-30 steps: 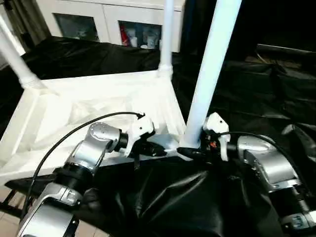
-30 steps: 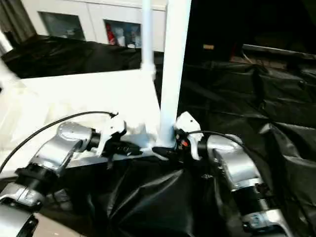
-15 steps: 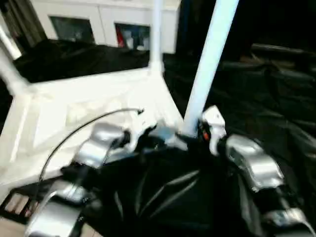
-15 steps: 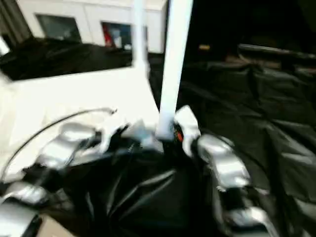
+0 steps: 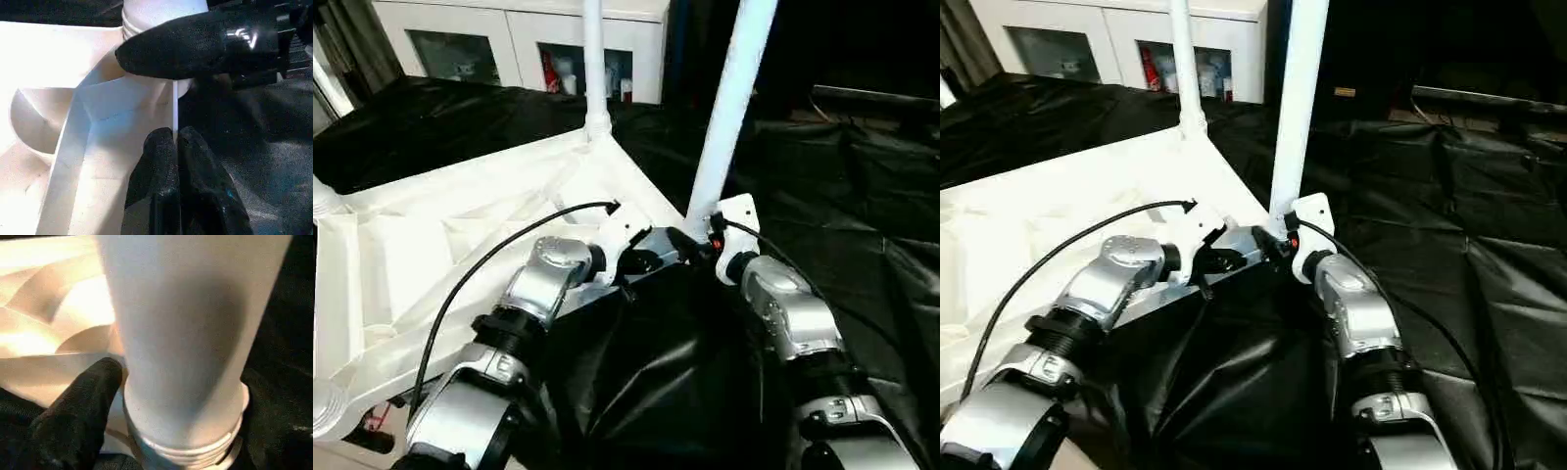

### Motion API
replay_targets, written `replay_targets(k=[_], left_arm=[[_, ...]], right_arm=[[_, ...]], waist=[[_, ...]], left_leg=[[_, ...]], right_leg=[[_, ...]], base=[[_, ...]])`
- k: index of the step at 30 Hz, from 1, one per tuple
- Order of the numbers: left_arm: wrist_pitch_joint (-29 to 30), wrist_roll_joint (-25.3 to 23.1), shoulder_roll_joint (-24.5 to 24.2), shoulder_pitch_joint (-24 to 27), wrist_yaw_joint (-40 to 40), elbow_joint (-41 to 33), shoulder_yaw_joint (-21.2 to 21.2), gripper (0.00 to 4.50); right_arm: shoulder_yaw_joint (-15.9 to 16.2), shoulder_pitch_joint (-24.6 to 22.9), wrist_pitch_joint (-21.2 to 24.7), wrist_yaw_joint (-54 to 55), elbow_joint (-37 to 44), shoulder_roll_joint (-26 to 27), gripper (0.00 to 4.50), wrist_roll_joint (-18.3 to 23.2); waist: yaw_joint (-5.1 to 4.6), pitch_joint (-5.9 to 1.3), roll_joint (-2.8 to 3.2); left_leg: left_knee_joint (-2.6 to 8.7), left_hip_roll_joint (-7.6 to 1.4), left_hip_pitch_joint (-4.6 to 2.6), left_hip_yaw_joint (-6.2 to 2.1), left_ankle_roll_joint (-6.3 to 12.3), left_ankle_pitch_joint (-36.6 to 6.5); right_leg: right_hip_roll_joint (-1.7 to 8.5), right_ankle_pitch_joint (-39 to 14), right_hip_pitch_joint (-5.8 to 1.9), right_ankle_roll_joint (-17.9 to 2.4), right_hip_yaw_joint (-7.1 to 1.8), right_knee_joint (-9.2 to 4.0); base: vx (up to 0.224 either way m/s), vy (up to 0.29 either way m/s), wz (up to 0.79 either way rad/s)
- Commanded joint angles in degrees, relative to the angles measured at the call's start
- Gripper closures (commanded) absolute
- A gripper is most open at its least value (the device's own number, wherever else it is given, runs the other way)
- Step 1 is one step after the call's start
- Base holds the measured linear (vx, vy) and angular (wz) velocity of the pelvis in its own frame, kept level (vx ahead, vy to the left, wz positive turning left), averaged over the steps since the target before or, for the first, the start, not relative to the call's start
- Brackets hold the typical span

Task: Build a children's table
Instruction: Rotate leg to tighten

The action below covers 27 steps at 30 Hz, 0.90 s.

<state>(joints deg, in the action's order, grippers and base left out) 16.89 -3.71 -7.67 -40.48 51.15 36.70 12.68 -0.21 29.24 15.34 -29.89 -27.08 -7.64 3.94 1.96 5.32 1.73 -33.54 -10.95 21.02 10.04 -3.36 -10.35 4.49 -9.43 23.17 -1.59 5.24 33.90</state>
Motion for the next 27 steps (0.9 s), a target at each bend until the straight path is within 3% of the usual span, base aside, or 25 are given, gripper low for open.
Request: replay_targets(k=[1, 6, 9, 13, 21, 27], left_arm=[[-4.4, 3.7, 1.2, 0.6, 6.3, -4.1, 2.5, 4.5], [-5.1, 5.1, -1.9, 2.1, 13.6, -6.8, 3.8, 4.5], [-4.3, 5.7, -4.2, 2.8, 18.7, -8.4, 4.8, 4.5], [-4.0, 6.0, -6.8, 3.3, 23.5, -9.2, 5.6, 4.5], [-3.9, 6.0, -7.8, 3.6, 24.7, -9.4, 5.6, 4.5], [-3.0, 5.2, -5.2, 2.8, 19.6, -7.8, 4.7, 4.5]], right_arm=[[7.6, -1.0, 0.5, -11.9, 3.2, -0.5, 0.69, 2.7], [10.0, -2.8, 1.4, -23.2, 8.2, -6.6, 0.69, 5.4], [10.7, -3.7, 1.2, -28.5, 10.3, -9.6, 0.69, 5.8], [11.1, -4.6, 1.9, -34.1, 12.6, -12.7, 0.84, 7.0], [12.2, -5.5, 3.2, -36.1, 14.5, -13.1, 1.56, 8.1], [11.7, -6.8, 5.1, -30.1, 14.0, -9.0, 1.72, 7.1]], waist=[[0.21, -4.03, -0.57], [0.48, -4.03, -0.66], [0.99, -3.85, -0.5], [1.44, -3.85, -0.37], [1.77, -4.11, -0.39], [1.65, -3.91, -0.57]], left_leg=[[3.84, -2.01, -0.01, -0.65, 4.84, -10.5], [3.72, -2.15, -0.04, -0.5, 6.25, -9.8], [3.88, -2.42, -0.29, -0.55, 5.42, -11.4], [3.95, -2.59, -0.57, -0.45, 4.78, -12.0], [3.76, -2.51, -0.31, -0.49, 4.86, -9.6], [4.0, -2.41, -0.34, -0.63, 3.65, -11.5]], right_leg=[[4.19, -15.0, -3.39, -11.9, -3.18, -4.49], [4.14, -13.2, -3.43, -12.9, -3.23, -4.29], [4.21, -16.5, -3.16, -12.7, -3.14, -4.48], [4.13, -16.9, -2.81, -12.6, -3.3, -4.54], [4.24, -13.2, -3.09, -13.5, -3.25, -4.02], [4.3, -17.4, -2.99, -12.3, -3.18, -4.45]], base=[[0.0, 0.0, 0.0], [0.0, 0.0, 0.0], [0.0, 0.0, 0.0], [0.0, 0.0, 0.0], [0.0, 0.0, 0.0], [0.0, 0.0, 0.0]])
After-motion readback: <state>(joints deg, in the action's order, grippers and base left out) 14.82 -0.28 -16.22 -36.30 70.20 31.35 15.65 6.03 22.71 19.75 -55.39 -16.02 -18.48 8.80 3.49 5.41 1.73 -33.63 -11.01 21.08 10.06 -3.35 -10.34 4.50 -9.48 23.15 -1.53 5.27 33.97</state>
